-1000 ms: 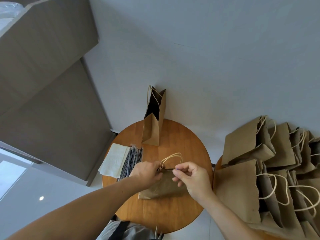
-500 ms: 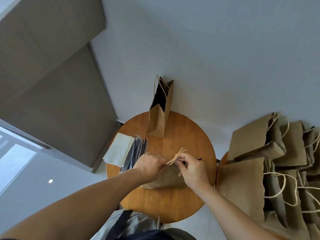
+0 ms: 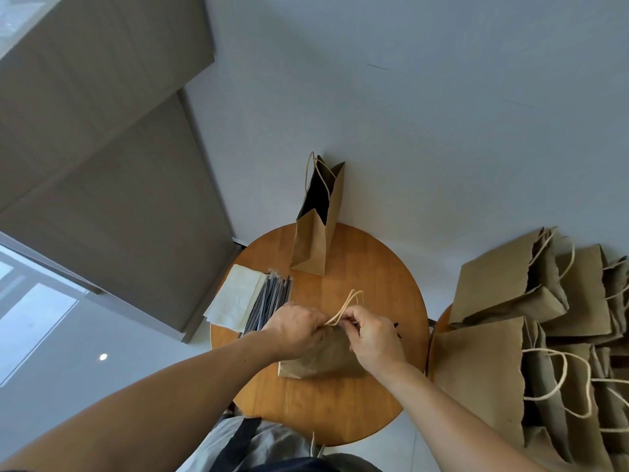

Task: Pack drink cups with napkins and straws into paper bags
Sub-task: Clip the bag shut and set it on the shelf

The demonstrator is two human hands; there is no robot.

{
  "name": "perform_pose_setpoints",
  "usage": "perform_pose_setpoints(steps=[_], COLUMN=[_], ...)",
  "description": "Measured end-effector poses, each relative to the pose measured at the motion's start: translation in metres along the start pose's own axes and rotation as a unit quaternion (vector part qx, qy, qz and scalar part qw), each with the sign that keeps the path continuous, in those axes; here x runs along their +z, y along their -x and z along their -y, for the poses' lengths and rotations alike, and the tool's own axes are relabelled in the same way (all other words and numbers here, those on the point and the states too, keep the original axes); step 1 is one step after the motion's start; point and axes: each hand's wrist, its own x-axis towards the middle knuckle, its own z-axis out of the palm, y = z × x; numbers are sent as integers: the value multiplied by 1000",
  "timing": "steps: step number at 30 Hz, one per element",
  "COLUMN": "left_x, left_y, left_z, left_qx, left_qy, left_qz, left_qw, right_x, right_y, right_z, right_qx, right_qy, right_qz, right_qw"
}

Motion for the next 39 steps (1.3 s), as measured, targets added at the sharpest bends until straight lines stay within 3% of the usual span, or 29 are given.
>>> perform_pose_setpoints(steps=[5,12,24,26,31,34,39], left_x=[2,7,18,13,-2,-2,3], left_y=[0,-1,1,0,7,20,40], left_z=[2,2,-3,-4,6,22,35], left_qx=[-14,-66,-116,-107,-110,-144,-211], left_qy=[21,42,47,34,45,76,107], left_qz=[-13,-5,3,15,6,1,22], left_qw=[1000,997,992,994,993,987,971], right_x=[3,5,5,3,-16,-31,-30], right_y=[1,1,3,8,36,43,50], right_z=[-3,-8,-2,-2,-17,-40,-70], right_qx=[-38,9,32,21,-56,47,194], right_qy=[51,123,171,137,23,43,-7], right_qz=[7,91,90,69,-104,-110,64], right_qw=[998,988,981,988,993,992,979])
